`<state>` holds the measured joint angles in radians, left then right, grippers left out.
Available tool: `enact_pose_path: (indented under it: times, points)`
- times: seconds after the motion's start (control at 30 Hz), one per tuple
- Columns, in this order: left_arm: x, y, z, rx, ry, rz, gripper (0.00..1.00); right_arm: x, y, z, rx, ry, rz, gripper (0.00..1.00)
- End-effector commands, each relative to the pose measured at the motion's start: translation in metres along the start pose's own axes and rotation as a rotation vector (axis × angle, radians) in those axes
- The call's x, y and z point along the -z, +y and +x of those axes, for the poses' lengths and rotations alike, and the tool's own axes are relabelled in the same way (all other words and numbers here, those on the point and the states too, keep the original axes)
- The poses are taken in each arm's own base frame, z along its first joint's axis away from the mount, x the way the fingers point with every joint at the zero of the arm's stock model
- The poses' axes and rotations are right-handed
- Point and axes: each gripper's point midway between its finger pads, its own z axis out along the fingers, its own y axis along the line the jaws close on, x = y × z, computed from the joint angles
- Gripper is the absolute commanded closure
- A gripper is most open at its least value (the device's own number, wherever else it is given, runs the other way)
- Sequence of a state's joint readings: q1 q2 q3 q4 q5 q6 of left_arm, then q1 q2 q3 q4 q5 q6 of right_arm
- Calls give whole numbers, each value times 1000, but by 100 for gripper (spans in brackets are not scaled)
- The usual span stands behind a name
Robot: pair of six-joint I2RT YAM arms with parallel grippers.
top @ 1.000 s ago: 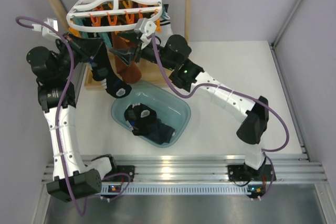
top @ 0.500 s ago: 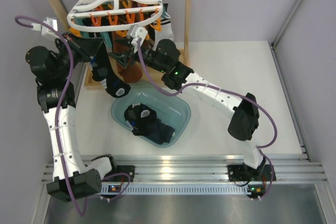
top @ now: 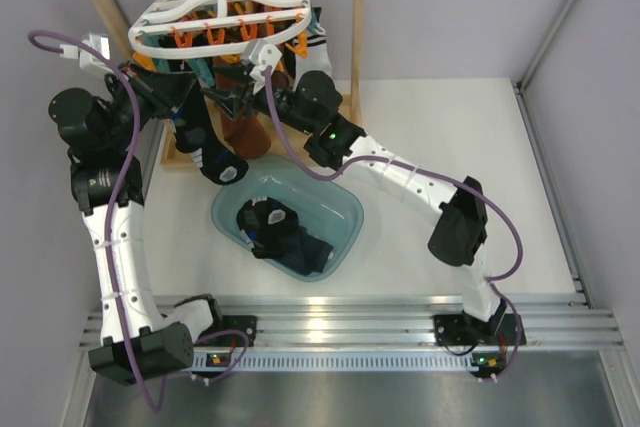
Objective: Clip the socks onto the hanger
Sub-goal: Open the clamp at the hanger.
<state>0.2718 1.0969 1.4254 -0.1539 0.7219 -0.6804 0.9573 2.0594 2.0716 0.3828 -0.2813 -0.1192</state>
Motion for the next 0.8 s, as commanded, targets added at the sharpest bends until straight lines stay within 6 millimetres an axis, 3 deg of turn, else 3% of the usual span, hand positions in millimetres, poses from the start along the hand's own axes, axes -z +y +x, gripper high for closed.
enact_pose_path:
  times: [0.0,0.1,0.2,0.23,0.27,0.37,0.47,0.77]
  points:
    - [4,-17,-10,-36,-19,42,100,-7,-10,-35,13,-95,30,52]
    - [5,-19,-11,-37,-24,44,100,-10,-10,-37,6,-103,27,59]
    - [6,-22,-14,-28,-36,44,96,-12,-12,-37,1,-107,35,76]
    - [6,-23,-15,-25,-37,48,91,-12,-12,-38,-3,-110,36,80]
    - [7,-25,-15,-18,-37,50,77,-13,-12,-37,-5,-108,39,88]
    - [8,-27,-16,-20,-44,56,58,-11,-13,-40,-10,-109,45,99]
    - [7,-27,-15,-10,-38,61,44,-10,-13,-41,-19,-108,46,100]
    - [-4,-18,-22,-5,-65,48,35,-1,-2,-50,-47,-127,1,100]
